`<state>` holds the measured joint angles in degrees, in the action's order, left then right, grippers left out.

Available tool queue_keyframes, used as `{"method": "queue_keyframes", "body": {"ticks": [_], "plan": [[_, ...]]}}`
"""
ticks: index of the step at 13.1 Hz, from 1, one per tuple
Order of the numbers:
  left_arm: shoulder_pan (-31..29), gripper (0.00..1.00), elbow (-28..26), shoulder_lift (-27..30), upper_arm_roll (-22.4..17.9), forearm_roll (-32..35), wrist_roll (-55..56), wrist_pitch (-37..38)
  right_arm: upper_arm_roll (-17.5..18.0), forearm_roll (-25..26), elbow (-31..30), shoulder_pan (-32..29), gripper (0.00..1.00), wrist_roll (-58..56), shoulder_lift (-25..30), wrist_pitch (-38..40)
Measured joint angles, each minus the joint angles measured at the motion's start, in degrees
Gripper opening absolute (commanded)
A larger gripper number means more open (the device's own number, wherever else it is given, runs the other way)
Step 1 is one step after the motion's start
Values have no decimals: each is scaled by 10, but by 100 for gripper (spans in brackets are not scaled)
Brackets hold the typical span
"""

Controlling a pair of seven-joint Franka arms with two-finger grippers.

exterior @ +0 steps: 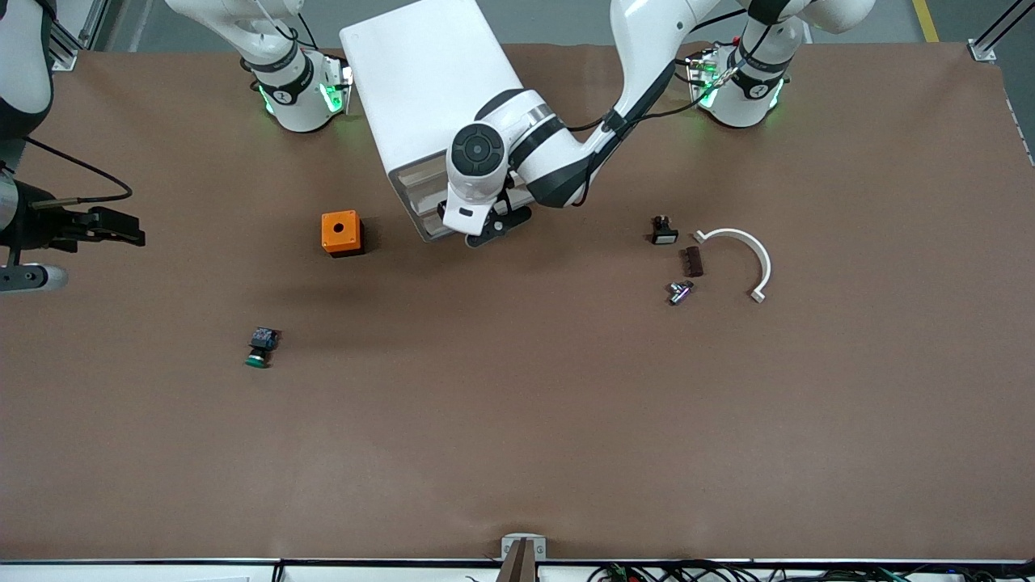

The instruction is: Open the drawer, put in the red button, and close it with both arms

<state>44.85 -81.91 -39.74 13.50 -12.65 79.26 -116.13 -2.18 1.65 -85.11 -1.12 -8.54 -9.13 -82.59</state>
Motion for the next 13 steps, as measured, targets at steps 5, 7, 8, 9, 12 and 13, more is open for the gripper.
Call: {"method": "queue_keyframes", "body": {"ticks": [5, 7, 8, 9, 12, 13], "plan": [[0, 100, 0, 0, 0, -45, 0, 0, 0, 0, 0, -1, 100, 0, 0, 0], [0, 100, 0, 0, 0, -46, 0, 0, 0, 0, 0, -1, 100, 0, 0, 0], [0, 100, 0, 0, 0, -46, 0, 0, 0, 0, 0, -1, 100, 0, 0, -1], [0, 100, 0, 0, 0, -46, 0, -1, 0, 0, 0, -2, 100, 1, 0, -2], [-12, 100, 5, 0, -6, -46, -6, -3, 1, 0, 0, -2, 100, 3, 0, -15], [-22, 100, 7, 0, -7, -44, -14, -4, 1, 0, 2, -2, 100, 4, 0, -17]]}}
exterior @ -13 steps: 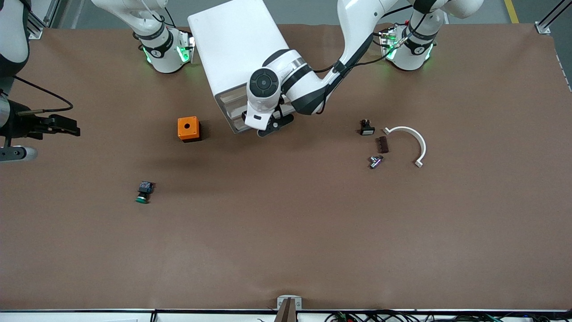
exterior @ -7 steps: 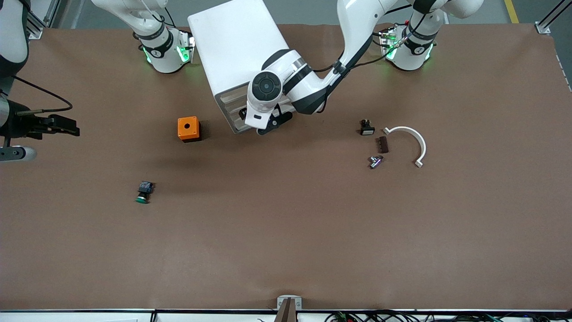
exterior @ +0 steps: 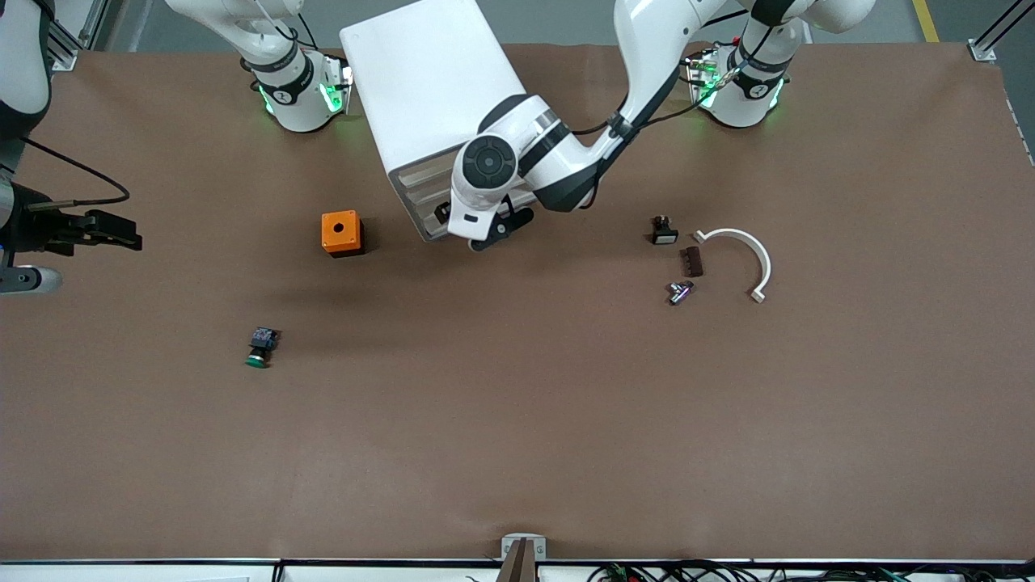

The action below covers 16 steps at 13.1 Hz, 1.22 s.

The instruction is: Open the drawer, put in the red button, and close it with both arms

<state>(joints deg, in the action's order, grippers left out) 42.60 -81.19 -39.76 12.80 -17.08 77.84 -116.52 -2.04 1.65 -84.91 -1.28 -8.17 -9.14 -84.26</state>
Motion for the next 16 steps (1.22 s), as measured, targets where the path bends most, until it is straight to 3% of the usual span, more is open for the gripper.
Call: {"method": "queue_keyframes", "body": {"ticks": [10, 16], "plan": [[-123, 100, -8, 67, -2, 62, -137, 0, 3, 0, 39, -1, 100, 46, 27, 37], [-219, 100, -122, 196, -3, 91, -281, 51, 0, 0, 39, -7, 100, 28, 51, 67]]}}
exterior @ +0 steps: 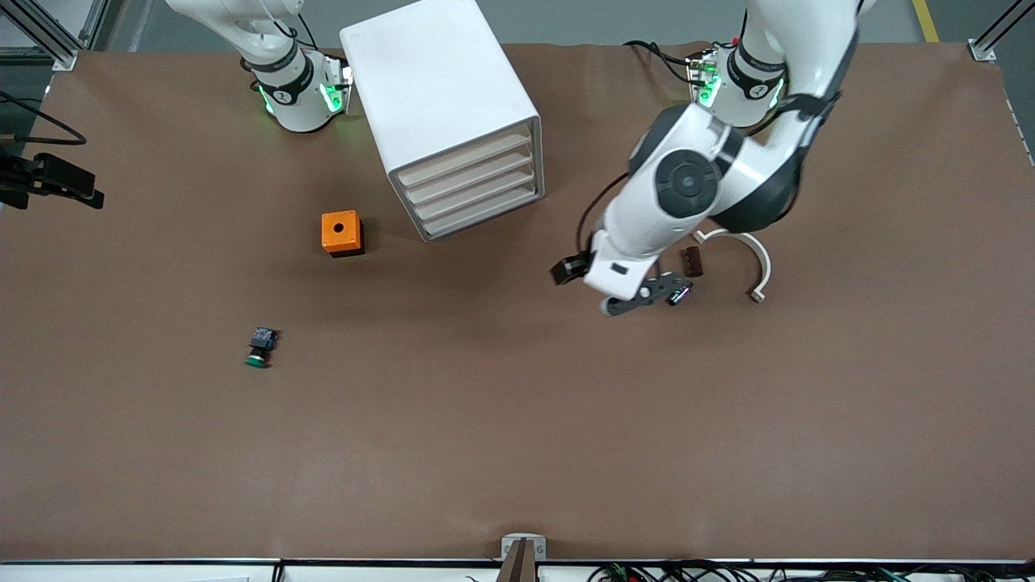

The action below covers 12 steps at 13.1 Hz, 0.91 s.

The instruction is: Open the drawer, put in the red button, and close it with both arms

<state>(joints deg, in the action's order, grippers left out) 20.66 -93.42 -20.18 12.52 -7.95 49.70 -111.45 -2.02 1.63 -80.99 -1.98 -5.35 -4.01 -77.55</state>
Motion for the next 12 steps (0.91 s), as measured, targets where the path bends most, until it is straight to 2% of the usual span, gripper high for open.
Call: {"method": "queue_keyframes", "body": {"ticks": [3, 9, 12], "plan": [[-81, 100, -37, 72, -1, 6, -129, 77, 3, 0, -20, -1, 100, -9, 13, -18], [-208, 100, -66, 166, -2, 29, -299, 148, 7, 0, -72, -1, 100, -35, 56, -30], [-233, 100, -71, 190, -2, 66, -332, 157, 8, -1, -83, 0, 100, -43, 64, -35]]}}
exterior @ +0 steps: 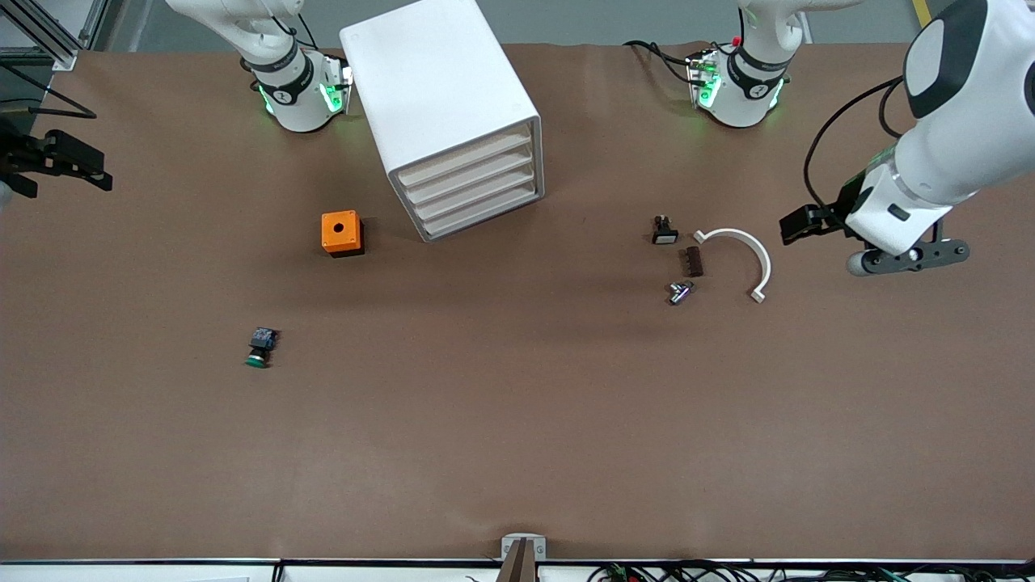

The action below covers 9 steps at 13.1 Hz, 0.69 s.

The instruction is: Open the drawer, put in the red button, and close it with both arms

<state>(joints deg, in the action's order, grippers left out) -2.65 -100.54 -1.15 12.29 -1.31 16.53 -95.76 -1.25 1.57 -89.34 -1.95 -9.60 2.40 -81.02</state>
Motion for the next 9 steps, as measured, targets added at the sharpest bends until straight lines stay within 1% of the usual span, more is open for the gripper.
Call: {"method": "queue_keyframes", "body": {"ticks": [3, 5, 7, 9], "plan": [[-18, 100, 0, 14, 0, 7, -34, 0, 2, 0, -9, 5, 100, 0, 10, -1], [-57, 100, -1, 24, 0, 7, -97, 0, 2, 0, -15, 5, 100, 0, 14, -1], [-91, 100, -2, 31, 0, 7, -137, 2, -1, -4, -19, 4, 100, 3, 16, -3], [-105, 100, -8, 43, 0, 7, -163, 4, -3, -12, -24, -2, 100, 4, 18, -8]]}}
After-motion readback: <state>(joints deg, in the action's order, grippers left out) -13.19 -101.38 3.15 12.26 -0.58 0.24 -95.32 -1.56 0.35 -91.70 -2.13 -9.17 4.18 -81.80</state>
